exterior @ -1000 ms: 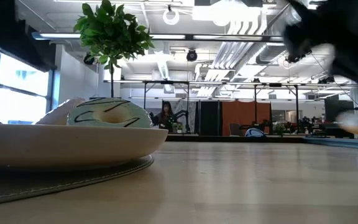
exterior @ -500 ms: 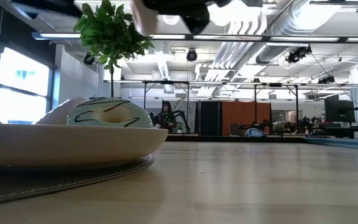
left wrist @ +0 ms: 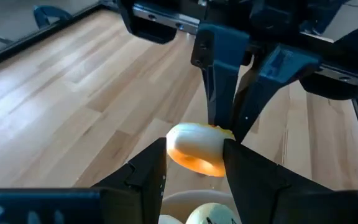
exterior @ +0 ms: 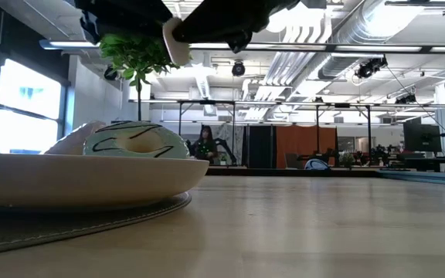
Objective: Pick & Place donuts
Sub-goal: Put the small yellow donut on the white plate
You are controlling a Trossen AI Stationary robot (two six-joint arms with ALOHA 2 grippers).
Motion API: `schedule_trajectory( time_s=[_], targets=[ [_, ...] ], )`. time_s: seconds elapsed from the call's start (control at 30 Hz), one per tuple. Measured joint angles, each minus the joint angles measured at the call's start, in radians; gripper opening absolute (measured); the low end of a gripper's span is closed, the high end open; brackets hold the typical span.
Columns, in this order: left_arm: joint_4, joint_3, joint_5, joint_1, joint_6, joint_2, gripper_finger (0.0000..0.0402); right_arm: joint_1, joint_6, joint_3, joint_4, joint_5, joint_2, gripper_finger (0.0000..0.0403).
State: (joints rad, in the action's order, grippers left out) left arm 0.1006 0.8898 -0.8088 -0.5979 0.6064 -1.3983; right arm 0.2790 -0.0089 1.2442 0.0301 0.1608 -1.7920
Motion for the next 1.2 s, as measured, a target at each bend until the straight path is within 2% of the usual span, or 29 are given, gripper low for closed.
schedule_trajectory(
  time_s=[0.27, 0.33, 0.43, 0.57, 0.73, 0.83, 1.07, 1.2],
  targets=[
    [-0.001, 0.0, 0.148, 0.083, -0.039, 0.0, 0.0148, 0.0, -0.036, -0.001, -0.041, 0.035, -0.001, 0.0012],
    [-0.003, 0.0, 0.18, 0.092, -0.052, 0.0, 0.0131, 0.001, -0.037, -0.001, -0.042, 0.049, -0.001, 0.001],
    [-0.003, 0.0, 0.199, 0.096, -0.067, 0.0, 0.0083, 0.0, -0.046, -0.001, -0.048, 0.061, -0.001, 0.0019],
    [0.005, 0.0, 0.202, 0.096, -0.087, 0.0, 0.0013, -0.004, -0.052, -0.001, -0.066, 0.064, -0.001, 0.0055],
    [0.022, 0.0, 0.206, 0.095, -0.086, -0.001, 0.0014, -0.004, -0.052, -0.001, -0.085, 0.082, -0.001, 0.0113],
    [0.077, 0.0, 0.243, 0.094, -0.06, 0.002, 0.0004, 0.002, -0.046, -0.001, -0.108, 0.114, -0.001, 0.0145],
    [0.246, 0.0, 0.239, -0.02, 0.098, 0.095, 0.0002, 0.025, -0.05, -0.001, -0.146, 0.248, -0.001, 0.0192],
    [0.29, 0.0, 0.224, -0.153, 0.178, 0.157, 0.0001, 0.025, -0.044, 0.0, -0.167, 0.254, -0.001, 0.0201]
  ],
)
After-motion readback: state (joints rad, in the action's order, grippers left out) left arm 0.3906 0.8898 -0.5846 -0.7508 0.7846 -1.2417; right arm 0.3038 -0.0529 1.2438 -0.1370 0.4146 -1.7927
